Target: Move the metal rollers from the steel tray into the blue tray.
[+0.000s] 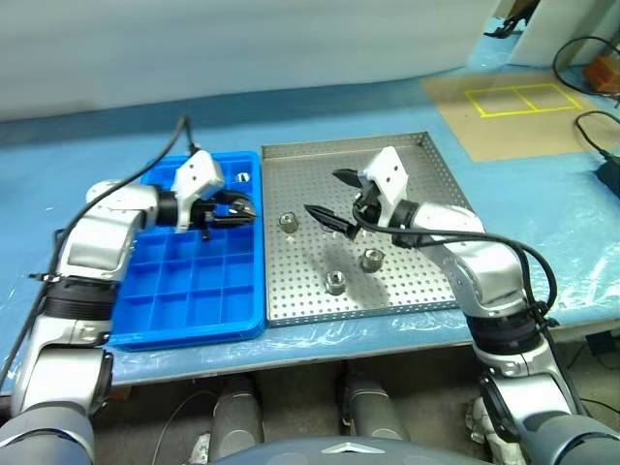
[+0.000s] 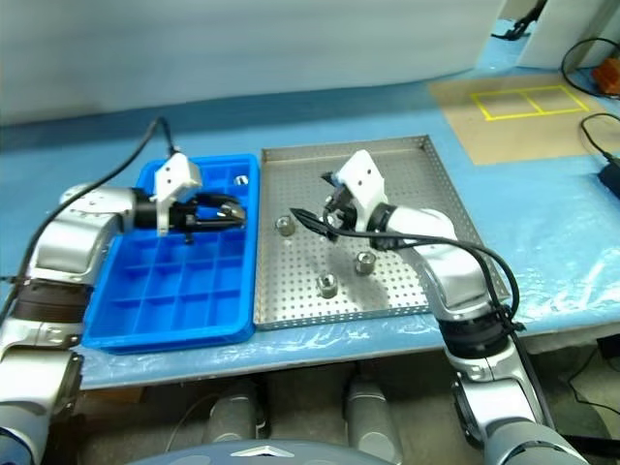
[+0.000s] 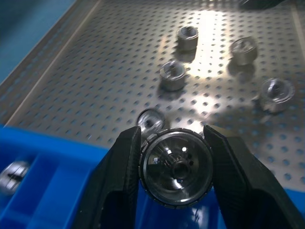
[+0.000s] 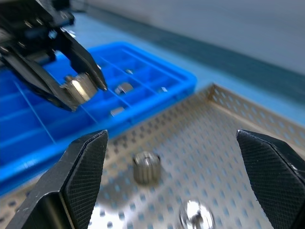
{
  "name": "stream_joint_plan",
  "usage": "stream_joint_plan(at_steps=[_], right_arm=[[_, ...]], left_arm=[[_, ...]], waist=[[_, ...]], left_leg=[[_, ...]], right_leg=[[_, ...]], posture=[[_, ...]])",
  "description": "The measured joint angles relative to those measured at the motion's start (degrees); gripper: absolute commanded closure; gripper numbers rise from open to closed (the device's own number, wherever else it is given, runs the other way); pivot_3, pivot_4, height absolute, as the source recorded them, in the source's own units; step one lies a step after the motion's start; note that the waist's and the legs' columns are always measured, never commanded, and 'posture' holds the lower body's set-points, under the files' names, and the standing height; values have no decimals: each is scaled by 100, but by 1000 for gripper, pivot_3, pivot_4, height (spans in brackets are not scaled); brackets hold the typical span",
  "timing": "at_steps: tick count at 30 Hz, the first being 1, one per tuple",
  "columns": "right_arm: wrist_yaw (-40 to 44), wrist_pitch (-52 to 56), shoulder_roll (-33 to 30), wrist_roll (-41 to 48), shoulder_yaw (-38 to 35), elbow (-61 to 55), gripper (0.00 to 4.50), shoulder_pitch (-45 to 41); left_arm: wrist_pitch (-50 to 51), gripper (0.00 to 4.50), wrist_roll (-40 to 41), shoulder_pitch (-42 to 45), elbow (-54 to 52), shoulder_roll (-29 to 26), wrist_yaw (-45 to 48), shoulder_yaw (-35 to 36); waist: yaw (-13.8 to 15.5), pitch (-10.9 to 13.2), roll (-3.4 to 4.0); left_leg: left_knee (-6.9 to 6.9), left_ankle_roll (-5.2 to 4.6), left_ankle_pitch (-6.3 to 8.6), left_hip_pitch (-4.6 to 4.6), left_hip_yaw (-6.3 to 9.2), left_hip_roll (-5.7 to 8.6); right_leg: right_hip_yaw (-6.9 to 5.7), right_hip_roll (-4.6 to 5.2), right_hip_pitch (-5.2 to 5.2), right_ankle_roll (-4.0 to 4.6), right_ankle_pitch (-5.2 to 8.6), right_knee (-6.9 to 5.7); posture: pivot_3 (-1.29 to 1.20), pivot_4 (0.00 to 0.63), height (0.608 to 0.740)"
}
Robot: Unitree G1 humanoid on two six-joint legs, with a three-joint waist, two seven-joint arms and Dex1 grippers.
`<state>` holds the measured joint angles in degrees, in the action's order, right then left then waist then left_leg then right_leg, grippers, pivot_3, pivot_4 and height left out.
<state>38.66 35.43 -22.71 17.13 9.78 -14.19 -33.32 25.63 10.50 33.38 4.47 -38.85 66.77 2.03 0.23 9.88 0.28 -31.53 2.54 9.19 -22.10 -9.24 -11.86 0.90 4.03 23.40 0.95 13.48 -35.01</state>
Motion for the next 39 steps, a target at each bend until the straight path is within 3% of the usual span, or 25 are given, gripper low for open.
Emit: stream_joint_plan(at_steps=[7, 11, 17, 28, 36, 39], right_arm=[[609, -628, 312, -198, 578, 959, 0, -356], [759, -832, 310, -343, 623, 1236, 0, -379], [912, -946, 338, -469, 698, 1341, 0, -390], [924, -995, 314, -656, 695, 1386, 0, -377], [771, -977, 279, -708, 682, 1316, 0, -203], [720, -968, 265, -709, 669, 1311, 0, -175]], left_arm=[[790, 2769, 80, -1365, -852, -103, -1497, 1047], [1095, 2769, 97, -2040, -1179, -57, -2017, 1234], [1308, 2769, 145, -2194, -1462, 201, -2737, 1297], [1100, 2769, 53, -1629, -645, 406, -3211, 838], [1085, 126, 186, -1585, -578, 388, -3090, 738], [1096, 126, 215, -1583, -579, 374, -3061, 724]], waist=[[260, 4, -11], [390, 10, -28], [547, 10, -29], [535, 10, -32], [508, 9, -32], [501, 9, -32]], left_leg=[[0, -4, 2, -44, 32, 2], [-2, 14, -9, -59, 70, -4], [-7, 21, -37, -57, 73, -3], [-7, 33, -61, -39, 75, -2], [-6, 37, -63, -30, 73, -3], [-5, 40, -65, -23, 74, -4]], right_leg=[[-66, 18, 1, 1, 0, 16], [-100, 15, 1, 9, 4, 9], [-102, 19, -6, 12, 5, 1], [-96, 19, -2, 17, 2, -39], [-92, 17, -2, 19, 3, -49], [-89, 15, -1, 21, 3, -55]], posture=[[80, 150, 740], [108, 150, 740], [116, 150, 740], [71, 150, 740], [47, 150, 740], [47, 150, 740]])
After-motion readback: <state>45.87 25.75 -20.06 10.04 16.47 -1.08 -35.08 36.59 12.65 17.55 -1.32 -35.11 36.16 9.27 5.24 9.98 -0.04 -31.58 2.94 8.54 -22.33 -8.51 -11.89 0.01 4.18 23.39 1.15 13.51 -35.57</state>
